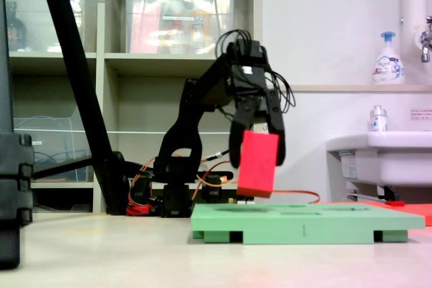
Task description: Put the square block into the corresponding hole
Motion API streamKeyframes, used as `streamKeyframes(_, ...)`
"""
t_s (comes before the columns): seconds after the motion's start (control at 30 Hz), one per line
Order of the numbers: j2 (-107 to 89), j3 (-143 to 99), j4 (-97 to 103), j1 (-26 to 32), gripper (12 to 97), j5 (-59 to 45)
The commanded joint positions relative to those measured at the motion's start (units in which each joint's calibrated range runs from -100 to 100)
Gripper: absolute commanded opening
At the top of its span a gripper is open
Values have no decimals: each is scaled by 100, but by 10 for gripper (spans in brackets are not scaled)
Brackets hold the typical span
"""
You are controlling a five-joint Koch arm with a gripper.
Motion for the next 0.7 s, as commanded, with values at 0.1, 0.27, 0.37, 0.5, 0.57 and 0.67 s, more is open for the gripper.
streamKeyframes(0.1,80,326,153,156,246,195)
streamKeyframes(0.27,234,346,576,200,245,425)
streamKeyframes(0.37,415,375,750,215,245,488)
streamKeyframes(0.5,569,385,1231,244,245,552)
streamKeyframes(0.57,583,415,1549,269,246,557)
streamKeyframes(0.67,611,435,1953,317,246,557)
